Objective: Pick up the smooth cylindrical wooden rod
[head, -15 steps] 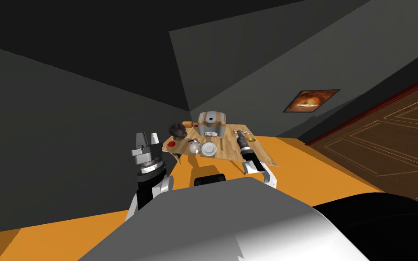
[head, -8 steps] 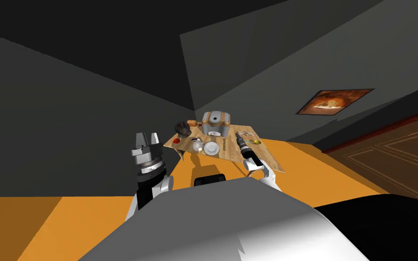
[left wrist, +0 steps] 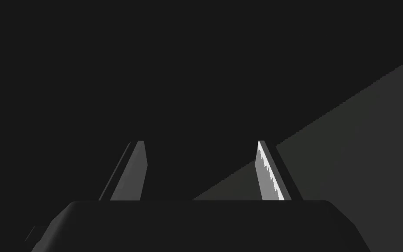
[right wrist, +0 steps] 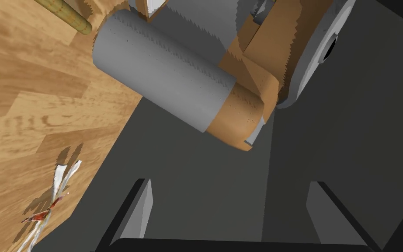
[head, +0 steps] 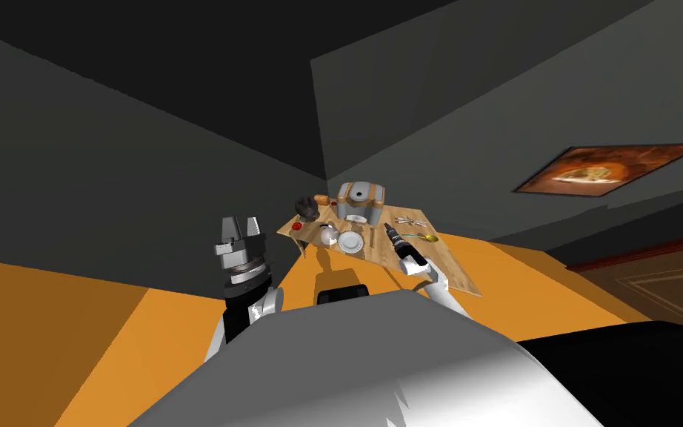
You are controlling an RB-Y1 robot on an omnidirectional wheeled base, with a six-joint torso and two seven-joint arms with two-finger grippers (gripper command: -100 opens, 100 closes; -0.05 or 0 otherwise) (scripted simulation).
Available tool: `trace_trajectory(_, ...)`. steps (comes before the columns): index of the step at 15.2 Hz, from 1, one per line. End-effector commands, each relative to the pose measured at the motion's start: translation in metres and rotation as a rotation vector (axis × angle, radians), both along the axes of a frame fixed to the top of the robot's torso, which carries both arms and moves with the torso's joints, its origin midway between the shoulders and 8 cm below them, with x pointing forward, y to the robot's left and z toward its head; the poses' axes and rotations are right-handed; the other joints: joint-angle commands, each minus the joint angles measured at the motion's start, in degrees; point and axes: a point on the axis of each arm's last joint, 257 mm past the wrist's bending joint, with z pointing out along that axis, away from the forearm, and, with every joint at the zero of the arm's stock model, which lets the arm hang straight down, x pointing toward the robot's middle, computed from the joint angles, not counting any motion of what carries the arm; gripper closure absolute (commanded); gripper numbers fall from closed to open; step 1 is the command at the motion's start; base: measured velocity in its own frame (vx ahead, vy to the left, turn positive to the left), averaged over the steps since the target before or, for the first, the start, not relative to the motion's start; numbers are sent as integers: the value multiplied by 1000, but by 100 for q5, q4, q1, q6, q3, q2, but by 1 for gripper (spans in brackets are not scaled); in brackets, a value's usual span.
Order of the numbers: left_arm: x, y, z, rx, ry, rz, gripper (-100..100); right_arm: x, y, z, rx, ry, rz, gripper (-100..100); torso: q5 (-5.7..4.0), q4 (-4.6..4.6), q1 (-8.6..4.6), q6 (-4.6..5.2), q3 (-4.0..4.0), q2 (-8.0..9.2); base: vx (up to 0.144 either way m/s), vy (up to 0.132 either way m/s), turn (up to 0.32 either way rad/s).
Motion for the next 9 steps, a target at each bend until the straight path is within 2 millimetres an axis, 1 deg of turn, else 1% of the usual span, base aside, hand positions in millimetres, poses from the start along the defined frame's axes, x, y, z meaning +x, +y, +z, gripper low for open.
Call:
trace_trajectory(1,0,0,0,0,0,0,0,3,-13,-20,-33,71,-10,-100,0,0,0,0,0,0,-12,-7,222)
trace_trajectory(2,0,0,0,0,0,0,0,1,-16,-28,-31,94,-17,-100,0,0,1,-4,-1,-1,-14,-10,225)
trace_trajectory(3,0,0,0,0,0,0,0,1,-16,-28,-31,94,-17,-100,0,0,0,-2,-1,-1,-9,-12,73)
trace_trajectory(4,0,0,0,0,0,0,0,4,-28,-41,-60,146,-23,-100,0,0,0,1,-1,-1,-11,-8,196)
trace_trajectory(5,0,0,0,0,0,0,0,1,-31,-49,-59,171,-30,-100,0,0,1,-4,-1,-1,-13,-12,217)
trace_trajectory(6,0,0,0,0,0,0,0,6,-39,-51,-89,198,-27,-100,0,0,0,-3,-1,-2,-15,-13,324)
trace_trajectory(7,0,0,0,0,0,0,0,1,-43,-63,-86,234,-36,-100,0,0,-1,-6,-1,-2,-15,-18,261)
trace_trajectory(8,0,0,0,0,0,0,0,-1,-46,-70,-84,248,-42,-100,0,0,-2,-4,-1,-2,-9,-16,64)
trace_trajectory(9,0,0,0,0,0,0,0,2,-56,-75,-112,292,-42,-100,-1,-1,-2,2,-1,-2,-9,-7,188)
